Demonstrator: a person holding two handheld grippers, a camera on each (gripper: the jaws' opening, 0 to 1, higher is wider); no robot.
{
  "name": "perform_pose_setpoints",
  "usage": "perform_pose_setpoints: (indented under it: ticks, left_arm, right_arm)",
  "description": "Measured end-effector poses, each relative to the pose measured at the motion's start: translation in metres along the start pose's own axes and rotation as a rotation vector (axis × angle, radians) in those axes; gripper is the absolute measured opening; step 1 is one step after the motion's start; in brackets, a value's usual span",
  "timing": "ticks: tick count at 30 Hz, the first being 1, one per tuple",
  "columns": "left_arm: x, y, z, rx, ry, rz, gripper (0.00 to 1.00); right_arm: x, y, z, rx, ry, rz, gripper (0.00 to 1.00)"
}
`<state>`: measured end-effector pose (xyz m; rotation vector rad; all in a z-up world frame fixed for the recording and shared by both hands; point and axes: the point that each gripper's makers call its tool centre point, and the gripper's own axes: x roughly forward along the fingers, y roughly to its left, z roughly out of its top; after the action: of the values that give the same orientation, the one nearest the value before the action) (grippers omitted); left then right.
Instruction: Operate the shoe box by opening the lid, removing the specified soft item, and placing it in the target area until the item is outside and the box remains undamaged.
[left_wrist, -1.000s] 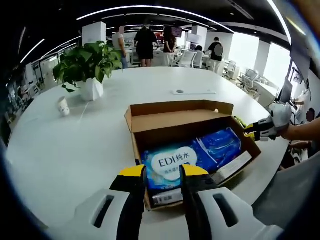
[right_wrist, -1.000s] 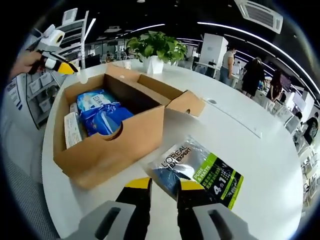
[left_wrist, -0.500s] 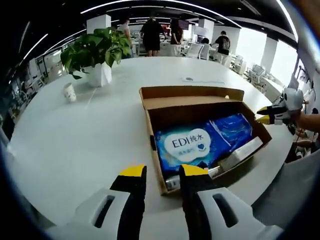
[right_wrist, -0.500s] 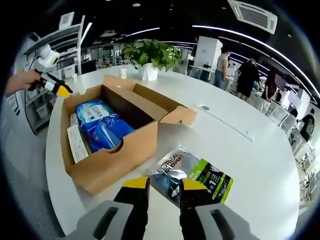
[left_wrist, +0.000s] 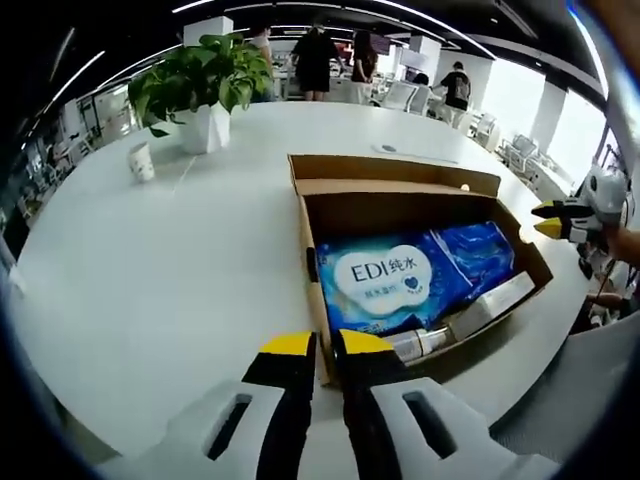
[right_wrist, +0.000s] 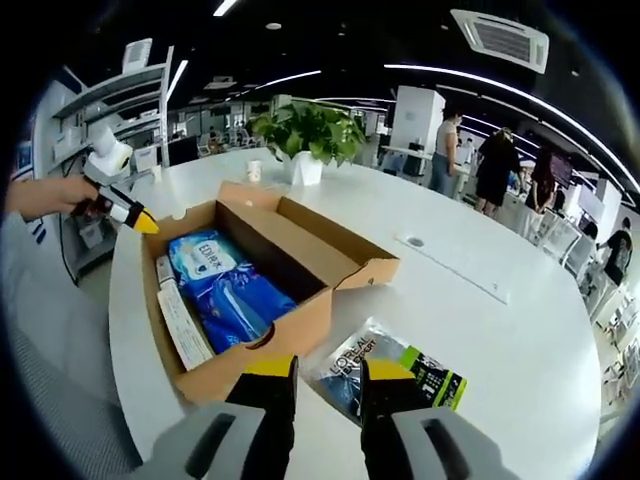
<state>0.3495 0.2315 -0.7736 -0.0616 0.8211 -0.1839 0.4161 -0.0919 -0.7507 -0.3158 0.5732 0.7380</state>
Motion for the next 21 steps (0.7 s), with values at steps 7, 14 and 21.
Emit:
perform_pose_setpoints:
  ticks: [7, 14, 21]
  left_arm:
    - [0.0, 0.0, 0.0, -0.034, -0.008, 0.004, 0.06]
    - [0.001, 0.001, -0.001, -0.075, 0.015, 0.014, 0.05]
    - [0.001, 0.002, -0.002, -0.105, 0.021, 0.034, 0.03]
  right_arm:
    - [0.01, 0.022, 0.019, -0.002, -0.028, 0.048, 0.21]
    - [0.025, 0.048, 0.032, 0.005, -0.036, 0.113, 0.21]
    - [0.039, 0.07, 0.04, -0.001, -0.032, 0.165, 0.22]
